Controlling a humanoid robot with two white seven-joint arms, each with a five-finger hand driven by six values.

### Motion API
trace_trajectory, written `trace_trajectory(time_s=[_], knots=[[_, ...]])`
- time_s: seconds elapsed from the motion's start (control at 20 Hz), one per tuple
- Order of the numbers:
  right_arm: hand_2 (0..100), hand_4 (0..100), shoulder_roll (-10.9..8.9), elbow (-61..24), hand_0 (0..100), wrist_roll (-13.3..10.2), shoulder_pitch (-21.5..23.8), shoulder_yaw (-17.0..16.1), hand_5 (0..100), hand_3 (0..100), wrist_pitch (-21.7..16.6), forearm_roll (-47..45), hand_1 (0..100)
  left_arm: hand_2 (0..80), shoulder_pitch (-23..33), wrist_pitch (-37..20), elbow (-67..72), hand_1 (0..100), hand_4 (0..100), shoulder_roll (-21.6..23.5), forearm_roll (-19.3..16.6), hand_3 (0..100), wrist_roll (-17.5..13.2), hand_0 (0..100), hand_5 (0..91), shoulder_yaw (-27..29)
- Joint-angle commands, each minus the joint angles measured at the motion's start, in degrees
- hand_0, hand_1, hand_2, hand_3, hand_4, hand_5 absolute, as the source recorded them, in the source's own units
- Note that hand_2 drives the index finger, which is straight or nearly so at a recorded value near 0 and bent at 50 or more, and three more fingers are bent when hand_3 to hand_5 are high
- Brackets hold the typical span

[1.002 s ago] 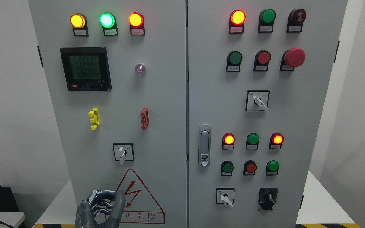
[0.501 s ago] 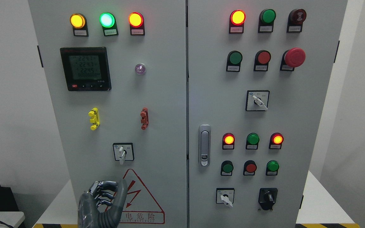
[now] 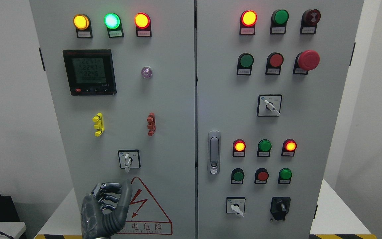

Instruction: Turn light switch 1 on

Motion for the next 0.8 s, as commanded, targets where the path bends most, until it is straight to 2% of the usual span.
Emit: trace_trajectory(time_s=[0.0, 0.15, 0.5, 0.75], knots=[[0, 0, 0.0, 0.0, 12, 0.03, 0.0, 0.0, 0, 0, 0.04, -0.97, 39, 48.6, -1.22, 1.09, 0.48, 46, 73, -0.39, 0.33, 63, 0.58, 17, 74.9, -0.13], [0, 0, 0.0, 0.0, 12, 0.03, 0.0, 0.0, 0, 0, 0.04, -0.97, 39, 48.1, -1.56, 1.09, 0.66, 46, 73, -0.48, 1.82, 63, 1.28, 18, 75.1, -0.13], [0, 0, 0.0, 0.0, 12, 0.03, 0.0, 0.0, 0, 0, 0.04, -0.97, 39, 47.3, -4.55, 3.01, 0.92, 45, 73, -0.66, 2.0, 63, 1.99, 19, 76.2, -0.04], [0, 0, 0.0, 0.0, 12, 0.03, 0.0, 0.0, 0, 0, 0.04, -1.05, 39, 47.2, -4.64, 3.37, 0.92, 46, 72, -0.75, 2.09, 63, 1.99, 20, 77.2, -0.04]])
